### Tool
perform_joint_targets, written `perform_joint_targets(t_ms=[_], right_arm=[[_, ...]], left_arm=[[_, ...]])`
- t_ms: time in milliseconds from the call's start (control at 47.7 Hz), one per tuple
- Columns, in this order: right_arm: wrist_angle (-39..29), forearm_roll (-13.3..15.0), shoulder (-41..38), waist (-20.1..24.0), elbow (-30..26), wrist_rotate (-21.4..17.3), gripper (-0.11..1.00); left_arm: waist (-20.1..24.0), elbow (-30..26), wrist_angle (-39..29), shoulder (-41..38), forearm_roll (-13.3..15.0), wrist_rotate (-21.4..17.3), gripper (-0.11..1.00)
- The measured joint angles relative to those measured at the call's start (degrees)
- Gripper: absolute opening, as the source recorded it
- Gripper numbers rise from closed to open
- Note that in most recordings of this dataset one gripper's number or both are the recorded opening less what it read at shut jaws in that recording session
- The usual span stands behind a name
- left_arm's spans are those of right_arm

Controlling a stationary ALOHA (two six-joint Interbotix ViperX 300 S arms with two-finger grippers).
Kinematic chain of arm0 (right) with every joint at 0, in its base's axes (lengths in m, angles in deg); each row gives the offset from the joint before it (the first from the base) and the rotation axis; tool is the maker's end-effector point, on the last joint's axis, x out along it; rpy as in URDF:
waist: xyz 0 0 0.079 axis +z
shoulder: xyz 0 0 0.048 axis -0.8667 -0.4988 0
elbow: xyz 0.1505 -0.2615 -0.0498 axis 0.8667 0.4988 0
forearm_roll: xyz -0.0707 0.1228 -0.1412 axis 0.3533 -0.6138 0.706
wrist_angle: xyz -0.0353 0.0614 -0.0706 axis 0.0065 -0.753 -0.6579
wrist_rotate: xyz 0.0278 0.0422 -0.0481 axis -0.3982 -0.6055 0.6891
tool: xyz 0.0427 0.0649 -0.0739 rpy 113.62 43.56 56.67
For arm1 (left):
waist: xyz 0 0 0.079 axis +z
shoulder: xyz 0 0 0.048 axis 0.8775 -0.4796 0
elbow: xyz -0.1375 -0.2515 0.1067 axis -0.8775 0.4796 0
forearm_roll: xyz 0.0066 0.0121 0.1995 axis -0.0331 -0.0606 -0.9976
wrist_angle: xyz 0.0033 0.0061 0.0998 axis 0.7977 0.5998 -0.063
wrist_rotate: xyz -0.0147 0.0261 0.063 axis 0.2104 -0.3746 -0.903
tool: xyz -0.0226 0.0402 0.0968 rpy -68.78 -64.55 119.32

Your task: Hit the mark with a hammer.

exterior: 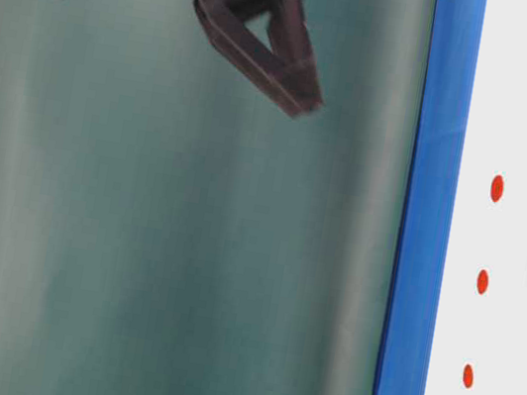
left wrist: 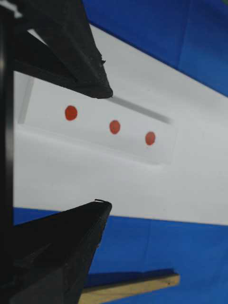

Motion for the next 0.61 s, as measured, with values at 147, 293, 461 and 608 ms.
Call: perform_joint_targets(t_ms=[147, 293, 461, 608], right_arm=[[0.1, 0.3, 7.4, -0.1, 4.0, 0.0, 0.81], [0.0, 0.4, 16.6, -0.1, 8.4, 0.0, 0.81], [-0.4, 0.6, 25.0, -0.1, 12.7, 0.0, 0.81], [-2.9, 1.1, 32.9, -0.1, 16.7, 0.0, 0.81]], left_arm=[[0.0, 0.3, 0.0, 1.8, 0.1, 0.0, 0.85], [0.0, 1.2, 0.0, 4.8, 0.0, -0.1, 0.83], [-0.2, 2.2, 0.0, 9.7, 0.0, -1.5, 0.80], [-1.7, 3.9, -0.2, 14.4, 0.0, -4.7, 0.79]])
